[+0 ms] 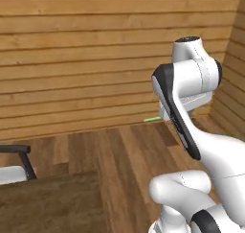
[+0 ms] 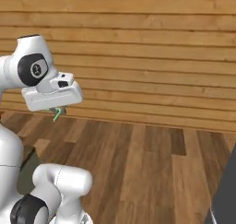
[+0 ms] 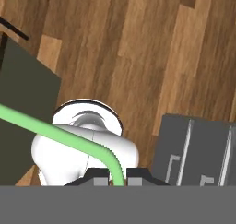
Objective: Take a straw from the drawer in front and place it inside the glass cup on the dining counter.
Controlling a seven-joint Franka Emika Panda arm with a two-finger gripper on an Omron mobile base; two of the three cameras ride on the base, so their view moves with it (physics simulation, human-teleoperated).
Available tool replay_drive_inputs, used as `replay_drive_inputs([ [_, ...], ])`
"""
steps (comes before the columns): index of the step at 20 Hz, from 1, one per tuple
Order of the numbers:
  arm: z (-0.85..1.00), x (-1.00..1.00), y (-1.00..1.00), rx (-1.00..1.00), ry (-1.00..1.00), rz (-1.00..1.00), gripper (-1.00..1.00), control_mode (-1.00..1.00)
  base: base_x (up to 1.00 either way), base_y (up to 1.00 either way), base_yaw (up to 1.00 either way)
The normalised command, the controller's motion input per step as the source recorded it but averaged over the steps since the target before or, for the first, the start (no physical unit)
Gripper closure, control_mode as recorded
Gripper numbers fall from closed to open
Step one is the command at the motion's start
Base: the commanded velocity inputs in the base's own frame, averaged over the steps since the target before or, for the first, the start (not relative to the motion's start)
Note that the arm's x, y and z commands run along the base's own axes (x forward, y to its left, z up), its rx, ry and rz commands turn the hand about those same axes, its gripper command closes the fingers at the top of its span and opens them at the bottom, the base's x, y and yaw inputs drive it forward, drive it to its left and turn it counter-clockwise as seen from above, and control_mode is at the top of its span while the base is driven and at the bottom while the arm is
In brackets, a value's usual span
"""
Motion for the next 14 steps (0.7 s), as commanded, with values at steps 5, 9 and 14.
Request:
replay_drive_inputs([
  [5, 0.00, 0.00, 0.00, 0.00, 0.00, 0.00, 1.00, 1.00, 1.00, -0.12, 0.45],
  [9, 0.00, 0.00, 0.00, 0.00, 0.00, 0.00, 1.00, 1.00, 1.00, -0.21, 0.43],
  [14, 0.00, 0.00, 0.00, 0.00, 0.00, 0.00, 1.00, 1.00, 1.00, -0.23, 0.51],
])
